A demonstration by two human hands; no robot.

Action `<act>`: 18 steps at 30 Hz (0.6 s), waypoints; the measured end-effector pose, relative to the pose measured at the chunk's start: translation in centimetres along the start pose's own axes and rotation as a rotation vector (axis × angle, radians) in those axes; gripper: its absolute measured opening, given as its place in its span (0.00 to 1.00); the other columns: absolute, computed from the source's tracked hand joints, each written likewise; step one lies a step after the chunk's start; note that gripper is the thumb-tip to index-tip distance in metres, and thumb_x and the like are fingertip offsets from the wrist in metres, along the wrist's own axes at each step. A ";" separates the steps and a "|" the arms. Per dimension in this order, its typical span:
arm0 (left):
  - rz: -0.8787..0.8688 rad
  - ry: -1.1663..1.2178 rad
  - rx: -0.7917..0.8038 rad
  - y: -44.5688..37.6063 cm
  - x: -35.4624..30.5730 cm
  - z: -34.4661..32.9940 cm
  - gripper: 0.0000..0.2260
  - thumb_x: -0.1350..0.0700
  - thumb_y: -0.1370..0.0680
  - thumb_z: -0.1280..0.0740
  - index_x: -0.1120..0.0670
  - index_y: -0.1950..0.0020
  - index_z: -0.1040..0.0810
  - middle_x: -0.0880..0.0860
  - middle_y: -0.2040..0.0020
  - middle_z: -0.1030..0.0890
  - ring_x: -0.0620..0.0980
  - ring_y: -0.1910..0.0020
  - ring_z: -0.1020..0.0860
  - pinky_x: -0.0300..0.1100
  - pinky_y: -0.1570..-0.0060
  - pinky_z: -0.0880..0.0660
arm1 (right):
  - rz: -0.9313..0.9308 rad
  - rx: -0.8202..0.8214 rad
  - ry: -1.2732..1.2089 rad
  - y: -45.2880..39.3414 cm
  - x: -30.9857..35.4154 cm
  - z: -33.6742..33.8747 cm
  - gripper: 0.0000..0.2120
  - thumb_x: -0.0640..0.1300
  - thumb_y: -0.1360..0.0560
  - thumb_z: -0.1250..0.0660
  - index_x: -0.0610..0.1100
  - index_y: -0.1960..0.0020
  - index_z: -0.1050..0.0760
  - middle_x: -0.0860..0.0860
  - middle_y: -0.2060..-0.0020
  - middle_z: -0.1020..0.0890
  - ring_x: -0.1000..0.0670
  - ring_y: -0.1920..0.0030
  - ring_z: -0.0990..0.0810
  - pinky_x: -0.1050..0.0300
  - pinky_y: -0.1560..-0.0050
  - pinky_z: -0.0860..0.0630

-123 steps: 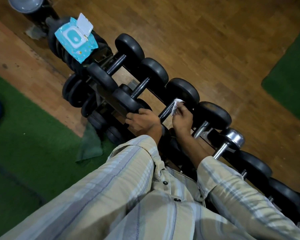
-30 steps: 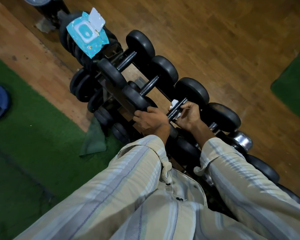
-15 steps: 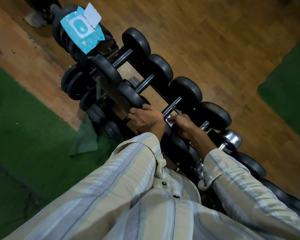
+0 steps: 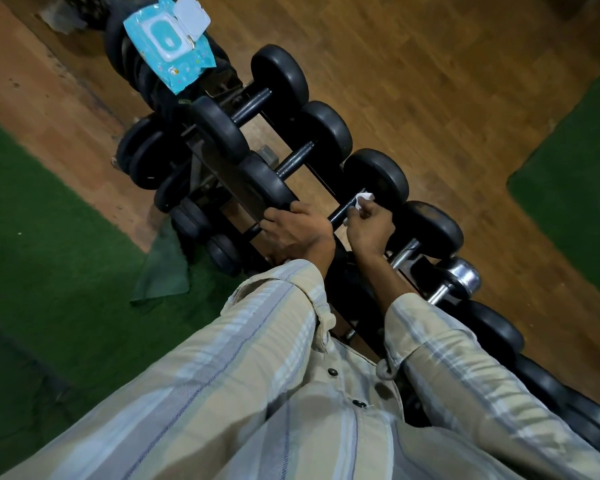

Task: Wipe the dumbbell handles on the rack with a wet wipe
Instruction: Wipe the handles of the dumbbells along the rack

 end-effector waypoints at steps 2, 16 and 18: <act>-0.001 0.004 -0.001 0.1 -0.1 0.2 0.16 0.49 0.24 0.42 0.59 0.43 0.30 0.62 0.43 0.25 0.66 0.46 0.25 0.57 0.43 0.28 | 0.071 0.017 0.018 0.7 0.4 0.0 0.12 0.43 0.22 0.30 0.43 0.39 0.16 0.48 0.51 0.12 0.56 0.51 0.17 0.65 0.46 0.25; -0.001 0.033 0.062 0.2 -0.3 0.0 0.15 0.50 0.23 0.42 0.59 0.42 0.32 0.60 0.42 0.30 0.63 0.46 0.28 0.57 0.49 0.26 | 0.047 0.206 -0.068 0.7 -3.5 2.0 0.04 0.40 0.26 0.24 0.45 0.52 0.13 0.52 0.56 0.12 0.53 0.53 0.14 0.52 0.49 0.17; -0.024 0.049 0.063 0.2 -0.4 0.2 0.15 0.50 0.24 0.42 0.59 0.43 0.32 0.60 0.42 0.31 0.63 0.46 0.28 0.59 0.50 0.25 | 0.047 0.197 -0.103 0.9 -3.8 2.7 0.04 0.38 0.26 0.25 0.42 0.52 0.13 0.50 0.56 0.13 0.54 0.56 0.15 0.54 0.50 0.17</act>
Point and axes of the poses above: each hand's wrist, its own y-axis away from the middle knuckle, its own z-axis out of the back of the hand, x = y × z, the point moved 9 cm from there along -y, towards the middle knuckle
